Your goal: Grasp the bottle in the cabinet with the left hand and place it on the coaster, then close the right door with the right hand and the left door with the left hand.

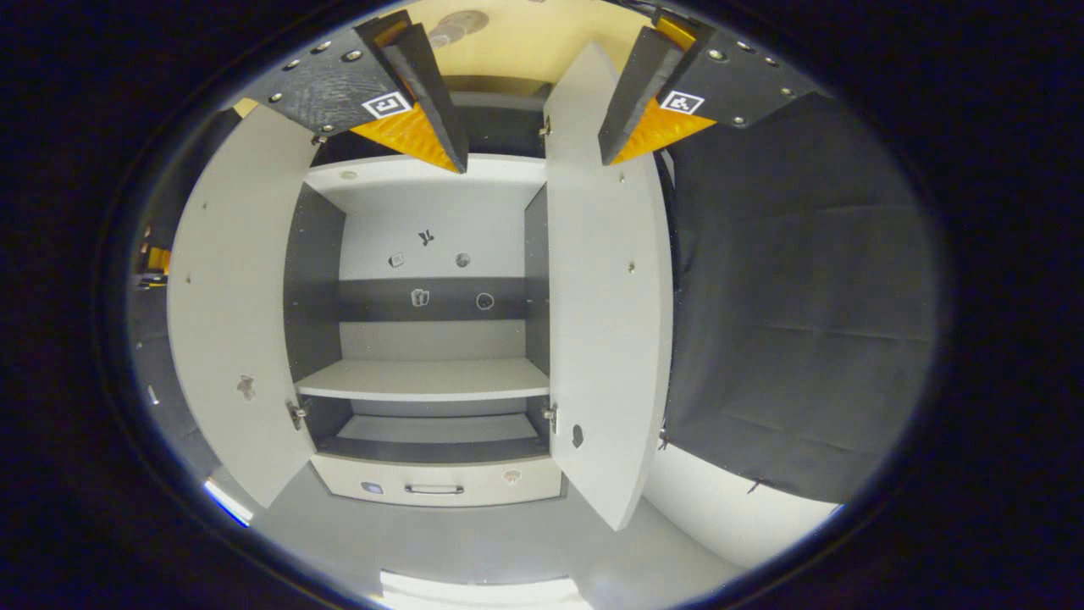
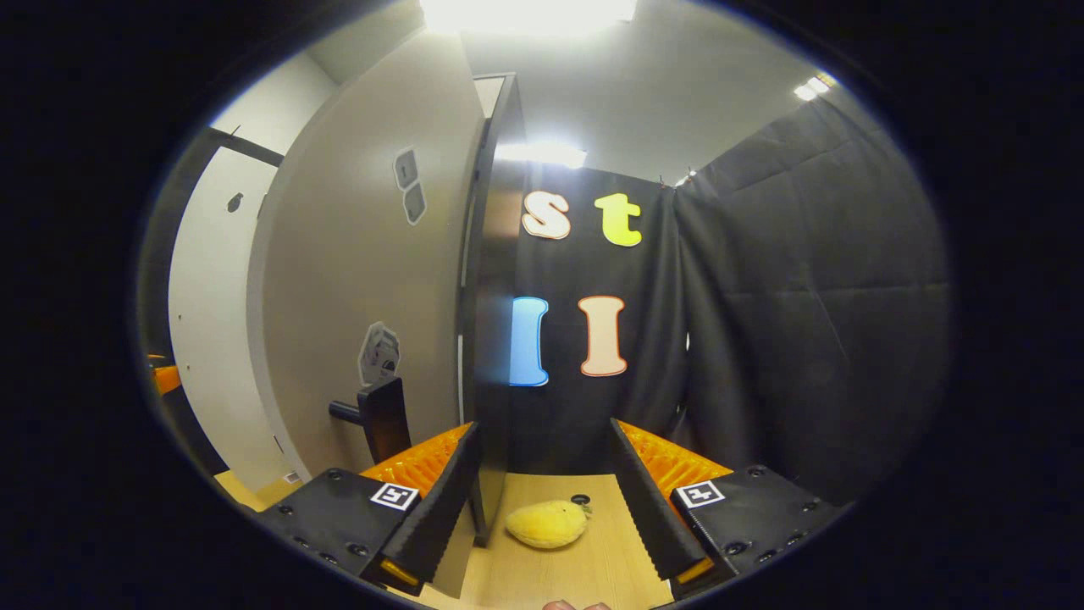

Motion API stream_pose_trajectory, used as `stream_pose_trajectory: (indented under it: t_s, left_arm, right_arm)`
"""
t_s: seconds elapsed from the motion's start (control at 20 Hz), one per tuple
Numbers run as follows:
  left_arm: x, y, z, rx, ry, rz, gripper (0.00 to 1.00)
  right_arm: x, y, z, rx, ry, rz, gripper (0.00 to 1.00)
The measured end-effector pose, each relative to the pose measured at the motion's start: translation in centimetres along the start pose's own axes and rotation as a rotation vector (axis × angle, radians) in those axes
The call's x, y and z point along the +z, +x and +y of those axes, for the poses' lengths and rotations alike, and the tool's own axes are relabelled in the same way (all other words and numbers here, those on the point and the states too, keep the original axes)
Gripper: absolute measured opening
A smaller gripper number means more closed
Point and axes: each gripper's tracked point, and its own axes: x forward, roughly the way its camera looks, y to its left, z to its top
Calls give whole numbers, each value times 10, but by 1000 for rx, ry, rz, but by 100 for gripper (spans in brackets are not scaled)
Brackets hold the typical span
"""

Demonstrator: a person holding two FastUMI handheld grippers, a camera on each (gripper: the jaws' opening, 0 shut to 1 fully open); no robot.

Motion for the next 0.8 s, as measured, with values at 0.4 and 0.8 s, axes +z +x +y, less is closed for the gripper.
stream_pose_trajectory:
  t_s: [0.4, 0.8]
  left_arm:
    - [-22, 15, 34, -31, -59, 36, 95]
    - [-29, 23, 52, -73, -90, 27, 90]
  right_arm:
    - [-4, -12, 14, -84, 39, 13, 94]
    - [1, -11, 75, -24, 64, 9, 94]
